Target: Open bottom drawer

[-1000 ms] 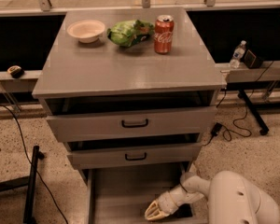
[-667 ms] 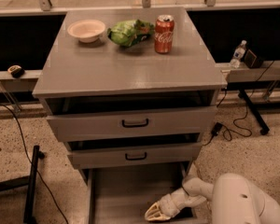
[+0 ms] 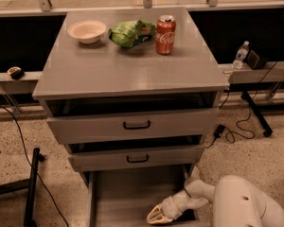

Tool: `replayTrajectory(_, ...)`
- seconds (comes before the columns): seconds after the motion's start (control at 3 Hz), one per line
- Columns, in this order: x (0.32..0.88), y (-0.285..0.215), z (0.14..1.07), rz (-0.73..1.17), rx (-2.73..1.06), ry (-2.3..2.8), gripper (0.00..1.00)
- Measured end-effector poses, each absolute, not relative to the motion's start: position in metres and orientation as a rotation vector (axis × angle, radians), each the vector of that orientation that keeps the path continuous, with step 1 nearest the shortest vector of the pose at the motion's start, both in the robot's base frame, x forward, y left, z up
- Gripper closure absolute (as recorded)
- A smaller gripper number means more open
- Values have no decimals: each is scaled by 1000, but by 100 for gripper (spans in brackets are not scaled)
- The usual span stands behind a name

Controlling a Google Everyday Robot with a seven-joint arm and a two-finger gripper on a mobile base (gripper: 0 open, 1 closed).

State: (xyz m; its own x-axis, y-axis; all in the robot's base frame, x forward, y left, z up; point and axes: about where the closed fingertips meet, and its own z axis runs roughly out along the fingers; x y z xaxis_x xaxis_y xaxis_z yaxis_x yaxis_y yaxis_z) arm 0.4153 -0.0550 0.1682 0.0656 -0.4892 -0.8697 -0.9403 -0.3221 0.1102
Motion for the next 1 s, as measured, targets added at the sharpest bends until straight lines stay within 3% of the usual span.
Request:
replayTrajectory(0.33,417,-55,168,1195,-1855,1419,100)
replayTrajectory(0.67,422,-58,194,1110,-1805,1360,92)
replayTrajectory(1.0,430,-67,261,945,-1677,1218,91)
